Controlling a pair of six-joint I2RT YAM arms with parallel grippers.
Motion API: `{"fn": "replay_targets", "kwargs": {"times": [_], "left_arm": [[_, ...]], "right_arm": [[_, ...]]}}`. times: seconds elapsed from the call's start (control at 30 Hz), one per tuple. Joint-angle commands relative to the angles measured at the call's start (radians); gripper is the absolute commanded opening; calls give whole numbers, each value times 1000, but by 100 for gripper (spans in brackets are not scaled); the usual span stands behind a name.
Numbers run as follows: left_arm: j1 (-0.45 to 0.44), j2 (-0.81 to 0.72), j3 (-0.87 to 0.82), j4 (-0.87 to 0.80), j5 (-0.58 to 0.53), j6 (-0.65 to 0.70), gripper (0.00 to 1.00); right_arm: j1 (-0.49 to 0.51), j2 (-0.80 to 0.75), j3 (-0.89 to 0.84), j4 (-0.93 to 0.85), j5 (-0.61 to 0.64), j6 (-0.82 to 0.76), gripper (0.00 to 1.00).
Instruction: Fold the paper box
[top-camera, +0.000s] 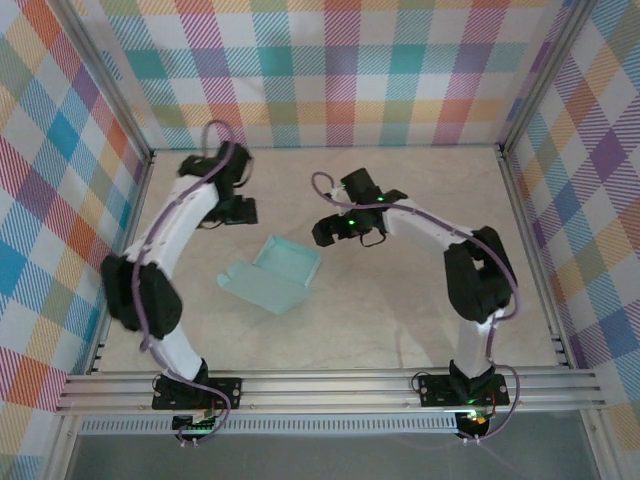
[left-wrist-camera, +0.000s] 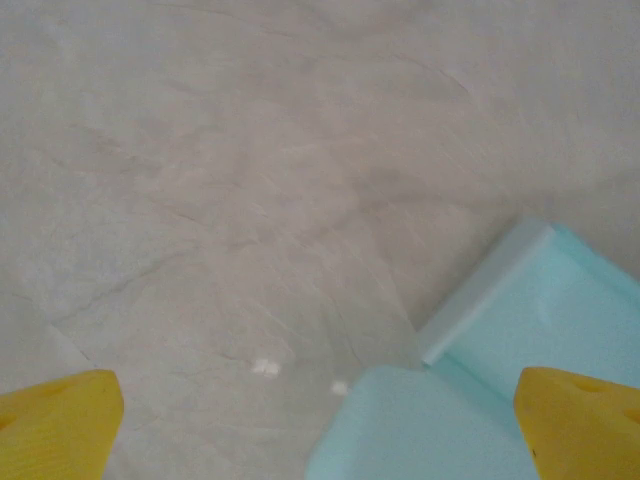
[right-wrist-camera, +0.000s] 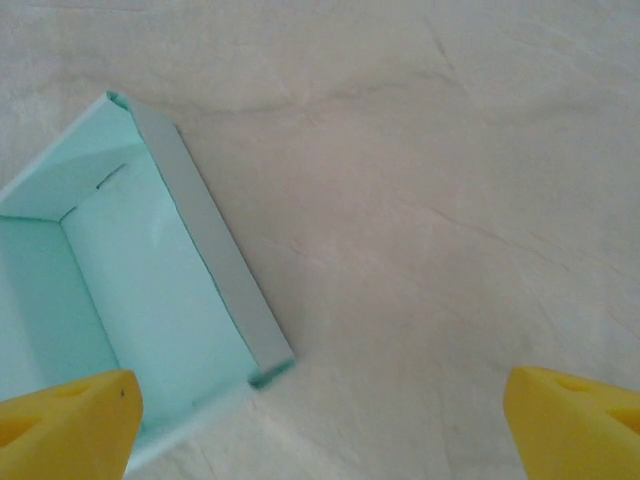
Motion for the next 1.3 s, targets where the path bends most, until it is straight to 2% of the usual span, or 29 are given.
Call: {"fn": "replay_targets", "kwargs": {"times": [0.0,0.17,0.27,0.33,0.6,0.83,1.03,1.13,1.27], "left_arm": [[108,-132,-182,170,122,-87,100],[306,-308,-432,319,306,-149,100],[376,-359,-507,353,369,-154,100],[387,-358,-519,338,376,-135,100],[387,-347,-586,389,423,-147,100],[382,-309,-599,430,451,-166,100],[326,-243,-607,483,450,-186,100],[280,-201,-593,505,439,-200,100],[221,-150,-588,543,430,-228,100]], "right_arm": [[64,89,123,-29,66,-55,93],[119,266,313,-78,141,-54,92],[125,339,391,-97,147,-41,91],[125,376,436,-119,174,-35,91],[92,397,461,-169,292,-40,91],[23,308,339,-155,334,55,90],[-34,204,186,-146,373,157,90],[-54,125,81,-107,359,185,89],[-55,-3,-54,-26,261,163,89]]}}
